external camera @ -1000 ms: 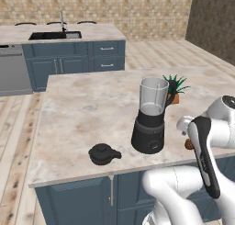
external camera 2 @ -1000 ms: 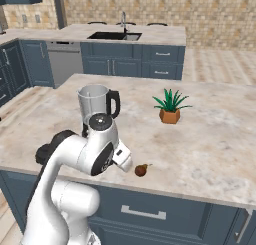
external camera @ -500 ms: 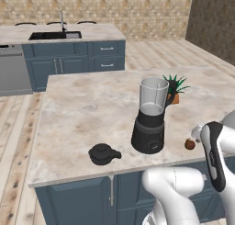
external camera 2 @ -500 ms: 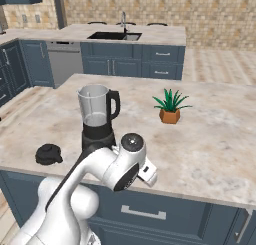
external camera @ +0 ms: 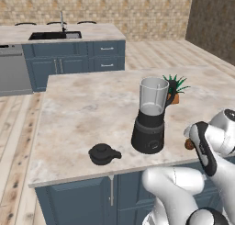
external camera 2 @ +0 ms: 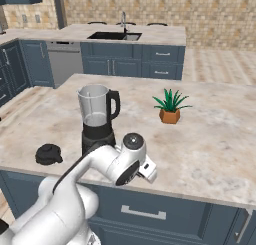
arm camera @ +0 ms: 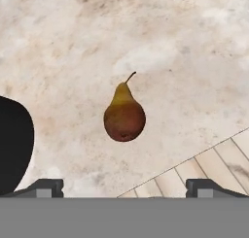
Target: Open the blender lid, put the pear in the blender, close the lid, and start the blender.
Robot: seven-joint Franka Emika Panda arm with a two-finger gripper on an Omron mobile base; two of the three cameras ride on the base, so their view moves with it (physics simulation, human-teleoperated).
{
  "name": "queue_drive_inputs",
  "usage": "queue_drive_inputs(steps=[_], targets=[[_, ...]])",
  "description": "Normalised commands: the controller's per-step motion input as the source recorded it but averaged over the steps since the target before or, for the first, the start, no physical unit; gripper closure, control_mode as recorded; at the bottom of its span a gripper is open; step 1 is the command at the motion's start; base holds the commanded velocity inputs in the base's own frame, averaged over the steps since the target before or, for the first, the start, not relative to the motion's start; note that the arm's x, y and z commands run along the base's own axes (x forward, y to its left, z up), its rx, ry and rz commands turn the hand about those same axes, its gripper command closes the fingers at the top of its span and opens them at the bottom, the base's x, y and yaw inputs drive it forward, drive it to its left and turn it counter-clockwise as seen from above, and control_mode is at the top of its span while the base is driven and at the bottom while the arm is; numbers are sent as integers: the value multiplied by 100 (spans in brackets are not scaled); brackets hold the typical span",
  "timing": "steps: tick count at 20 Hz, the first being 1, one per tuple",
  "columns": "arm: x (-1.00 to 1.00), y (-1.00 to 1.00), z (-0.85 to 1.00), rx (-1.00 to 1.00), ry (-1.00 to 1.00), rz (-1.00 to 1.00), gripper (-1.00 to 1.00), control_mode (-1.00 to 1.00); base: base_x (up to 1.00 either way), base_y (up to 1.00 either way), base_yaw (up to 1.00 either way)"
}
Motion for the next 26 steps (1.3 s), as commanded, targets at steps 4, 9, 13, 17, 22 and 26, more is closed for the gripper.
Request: queue_drive_inputs(steps=[4, 9, 13, 17, 22, 26], targets=[[46, -3, -18, 0, 0, 2, -100, -100, 0, 0, 0], [29, -2, -26, 0, 2, 4, -100, -100, 0, 0, 0], [14, -14, -28, 0, 2, 4, -100, -100, 0, 0, 0], [19, -5, -26, 0, 3, 4, -100, -100, 0, 0, 0], [20, 0, -24, 0, 4, 5, -100, -100, 0, 0, 0], [16, 0, -25, 0, 4, 6, -100, -100, 0, 0, 0]])
